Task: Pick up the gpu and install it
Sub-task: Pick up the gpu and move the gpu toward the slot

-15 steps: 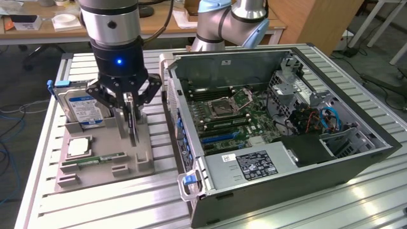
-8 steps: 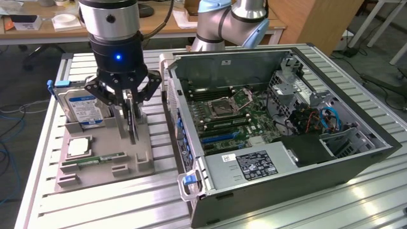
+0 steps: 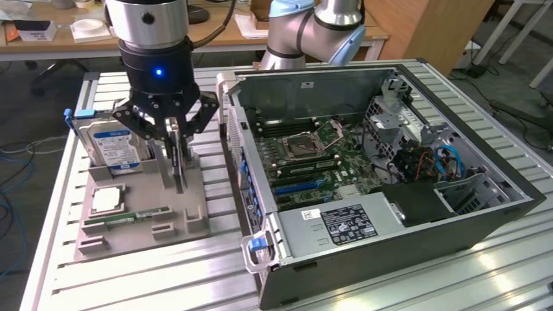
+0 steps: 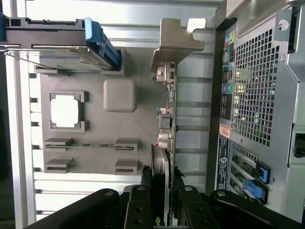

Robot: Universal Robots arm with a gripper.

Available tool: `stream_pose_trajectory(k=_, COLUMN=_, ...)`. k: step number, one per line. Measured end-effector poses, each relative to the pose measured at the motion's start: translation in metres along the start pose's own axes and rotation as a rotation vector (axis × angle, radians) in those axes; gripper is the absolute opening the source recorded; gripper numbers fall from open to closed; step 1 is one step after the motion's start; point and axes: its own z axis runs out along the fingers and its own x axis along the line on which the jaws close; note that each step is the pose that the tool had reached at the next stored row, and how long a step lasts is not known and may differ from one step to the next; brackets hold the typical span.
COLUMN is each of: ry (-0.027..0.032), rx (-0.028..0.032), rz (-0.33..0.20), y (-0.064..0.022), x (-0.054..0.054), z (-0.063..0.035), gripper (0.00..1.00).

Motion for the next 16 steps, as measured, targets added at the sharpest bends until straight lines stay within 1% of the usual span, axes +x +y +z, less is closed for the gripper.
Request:
stream_pose_trajectory(k=10, ry=0.0, rx=0.0, rz=0.0, y=-0.0003, x=0.001, z=-0.0072, gripper=0.27)
stream_pose_trajectory(k=16, ry=0.0, rx=0.0, rz=0.0, y=-0.0006, x=0.001, z=-0.0135, gripper=0.27)
